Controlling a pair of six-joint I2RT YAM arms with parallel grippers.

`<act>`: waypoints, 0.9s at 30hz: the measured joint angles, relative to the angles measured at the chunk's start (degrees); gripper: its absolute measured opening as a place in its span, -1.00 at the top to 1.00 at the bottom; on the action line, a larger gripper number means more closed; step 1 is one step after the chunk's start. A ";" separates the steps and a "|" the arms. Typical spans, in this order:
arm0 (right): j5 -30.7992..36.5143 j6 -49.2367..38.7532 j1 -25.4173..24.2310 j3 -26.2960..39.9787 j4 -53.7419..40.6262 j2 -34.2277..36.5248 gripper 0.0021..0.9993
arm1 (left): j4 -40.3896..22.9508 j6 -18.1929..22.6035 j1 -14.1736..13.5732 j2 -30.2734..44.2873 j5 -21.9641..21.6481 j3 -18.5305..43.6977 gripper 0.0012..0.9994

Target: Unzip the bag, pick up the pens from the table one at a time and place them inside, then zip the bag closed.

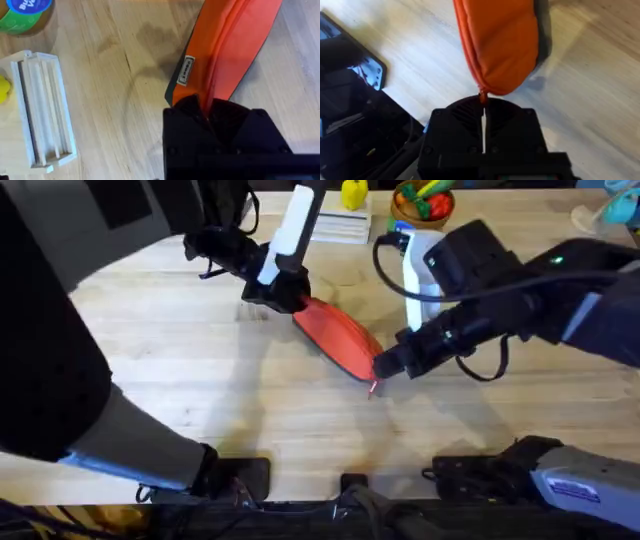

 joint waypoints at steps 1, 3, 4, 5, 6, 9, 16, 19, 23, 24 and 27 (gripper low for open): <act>0.00 0.00 0.00 1.07 -0.63 -0.50 0.94 | 0.00 0.00 0.00 0.00 -0.02 0.00 0.92; 0.02 0.00 0.07 3.47 -0.95 -1.58 0.94 | -0.08 -0.01 0.00 0.00 -0.03 0.00 0.92; 0.02 0.00 0.09 4.82 -0.73 -2.09 0.94 | -0.22 -0.02 0.00 0.00 -0.04 0.00 0.92; 0.07 0.00 0.11 5.90 -0.50 -2.45 0.94 | -0.22 -0.02 0.00 0.00 -0.04 0.00 0.92; 0.20 0.00 0.11 6.77 -0.30 -2.72 0.94 | -0.20 -0.02 0.00 0.00 -0.09 0.00 0.92; 0.42 0.30 0.11 7.62 0.40 -2.91 0.94 | -0.21 0.00 0.00 0.00 -0.13 0.00 0.92; -0.05 3.12 0.11 7.62 6.27 -0.21 0.94 | -0.20 0.00 0.00 0.00 -0.12 0.00 0.92; -1.76 5.50 0.11 7.62 12.56 2.06 0.94 | -0.20 -0.02 0.00 0.00 -0.12 0.00 0.92; -4.08 8.71 0.11 7.62 20.92 6.16 0.94 | -0.20 -0.01 0.00 0.00 -0.13 0.00 0.92; -4.69 9.37 0.11 7.62 22.85 7.20 0.94 | -0.20 0.00 0.00 0.00 -0.11 0.00 0.92; -6.46 12.48 0.11 7.62 29.03 10.90 0.94 | -0.22 -0.02 0.00 0.00 -0.11 0.00 0.92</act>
